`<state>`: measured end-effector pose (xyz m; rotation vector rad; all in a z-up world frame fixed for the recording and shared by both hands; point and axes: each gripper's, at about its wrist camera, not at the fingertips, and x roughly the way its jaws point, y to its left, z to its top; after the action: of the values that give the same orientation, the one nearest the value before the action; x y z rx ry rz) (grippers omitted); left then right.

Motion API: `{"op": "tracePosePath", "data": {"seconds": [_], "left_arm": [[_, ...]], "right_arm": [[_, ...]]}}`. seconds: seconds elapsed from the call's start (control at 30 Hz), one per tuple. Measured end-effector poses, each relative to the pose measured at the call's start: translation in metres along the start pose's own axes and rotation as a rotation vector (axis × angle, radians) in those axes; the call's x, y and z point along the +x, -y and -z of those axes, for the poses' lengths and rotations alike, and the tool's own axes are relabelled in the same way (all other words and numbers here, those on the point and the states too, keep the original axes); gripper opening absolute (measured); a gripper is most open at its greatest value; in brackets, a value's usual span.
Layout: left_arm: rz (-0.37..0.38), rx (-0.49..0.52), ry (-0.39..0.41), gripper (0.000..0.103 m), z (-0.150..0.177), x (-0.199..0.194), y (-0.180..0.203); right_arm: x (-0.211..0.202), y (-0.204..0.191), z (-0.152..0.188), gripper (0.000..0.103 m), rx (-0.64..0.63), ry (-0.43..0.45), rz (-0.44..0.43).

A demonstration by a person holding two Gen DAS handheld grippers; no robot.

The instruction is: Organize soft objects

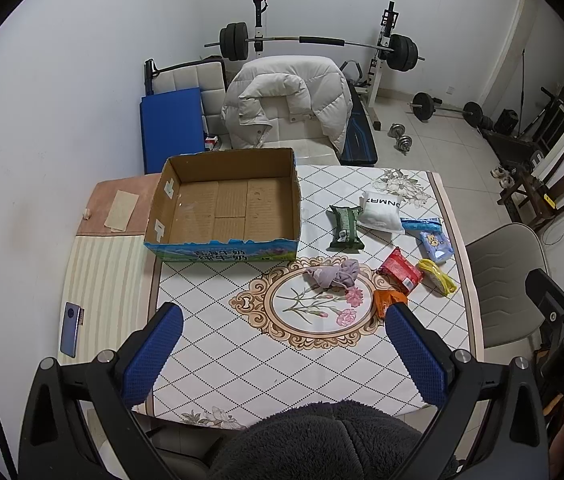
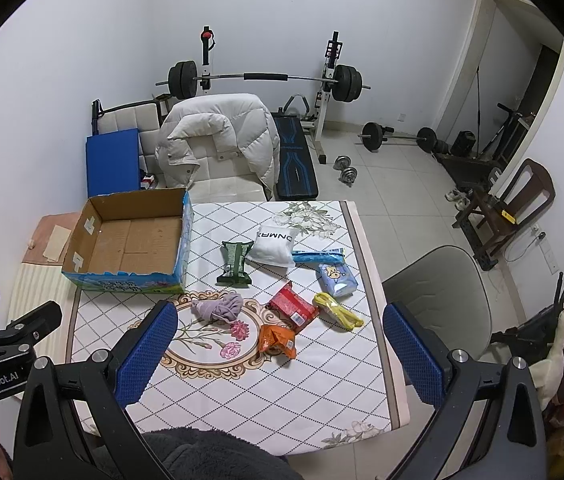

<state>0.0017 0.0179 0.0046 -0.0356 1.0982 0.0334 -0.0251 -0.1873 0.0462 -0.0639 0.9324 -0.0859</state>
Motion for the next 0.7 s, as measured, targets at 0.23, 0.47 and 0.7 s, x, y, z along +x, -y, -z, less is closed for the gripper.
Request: {"op": "tracePosePath", "data": {"seconds": [0.23,0.47,0.7], "left_arm": [[0.003,0.027,0.007,0.103,-0.030,0.028,0.011],[-0.041,0.057,-0.062,0.103,-0.105,0.140,0.048],[-0.146,0.046,-0.235,0.100,-0.129,0.271,0.076]], "right_arm": [[0.033,0.022,-0.019,0.103,0.055,-0.064,-0.069],[0.201,0.063,-0.082,0.103,0.100,-0.253,-0.108],[0.451,0.042,-0.102,0.103,0.127,-0.593,-0.120]]}}
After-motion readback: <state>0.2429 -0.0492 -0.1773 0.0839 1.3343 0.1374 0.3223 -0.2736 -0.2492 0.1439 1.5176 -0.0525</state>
